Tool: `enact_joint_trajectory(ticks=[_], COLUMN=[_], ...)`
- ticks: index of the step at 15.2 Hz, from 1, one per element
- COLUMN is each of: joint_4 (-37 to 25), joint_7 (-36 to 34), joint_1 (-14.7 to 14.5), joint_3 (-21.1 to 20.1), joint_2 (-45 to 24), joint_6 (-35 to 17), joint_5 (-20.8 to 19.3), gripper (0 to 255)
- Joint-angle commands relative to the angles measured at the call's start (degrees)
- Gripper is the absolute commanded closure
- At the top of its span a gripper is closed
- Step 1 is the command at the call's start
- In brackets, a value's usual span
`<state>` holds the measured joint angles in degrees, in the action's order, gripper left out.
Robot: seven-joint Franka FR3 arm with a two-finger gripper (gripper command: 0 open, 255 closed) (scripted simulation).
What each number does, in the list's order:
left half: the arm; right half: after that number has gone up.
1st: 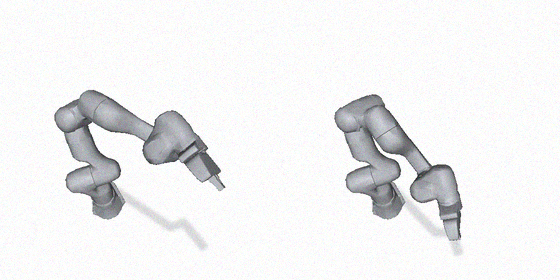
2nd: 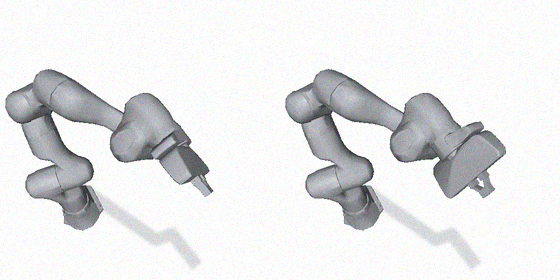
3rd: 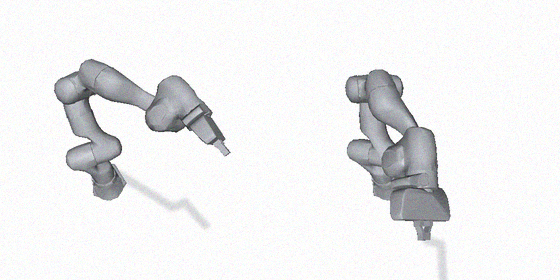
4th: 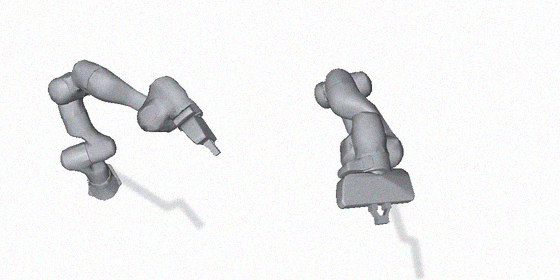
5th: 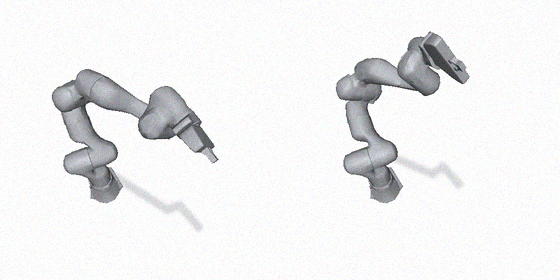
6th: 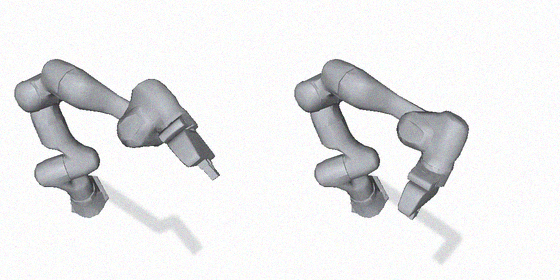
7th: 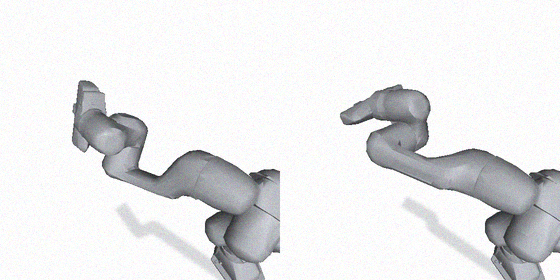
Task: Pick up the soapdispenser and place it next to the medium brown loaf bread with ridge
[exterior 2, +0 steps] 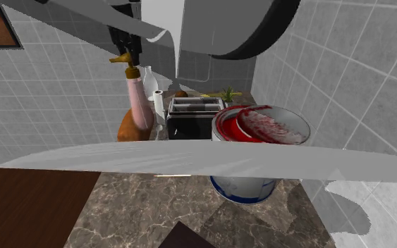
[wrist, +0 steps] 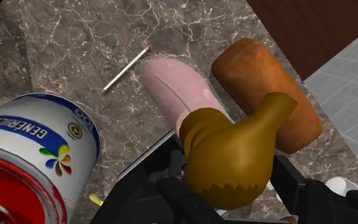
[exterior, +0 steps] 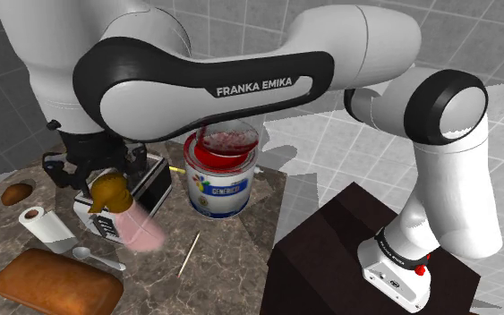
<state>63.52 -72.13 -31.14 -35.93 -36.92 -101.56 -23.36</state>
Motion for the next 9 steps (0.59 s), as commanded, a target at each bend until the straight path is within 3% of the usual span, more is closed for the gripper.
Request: enact_joint_trajectory(ticks=[1, 9], joint_4=[-9.4, -1.4], joint_7=[-0.3, -1.6], joint_1=[-4.8, -2.7], joint_3=[1.4, 1.4], joint_2=[-6.3, -5.6], joint_6=[2.8, -3.9], joint_5=[-2.3, -2.4], gripper=[255, 255])
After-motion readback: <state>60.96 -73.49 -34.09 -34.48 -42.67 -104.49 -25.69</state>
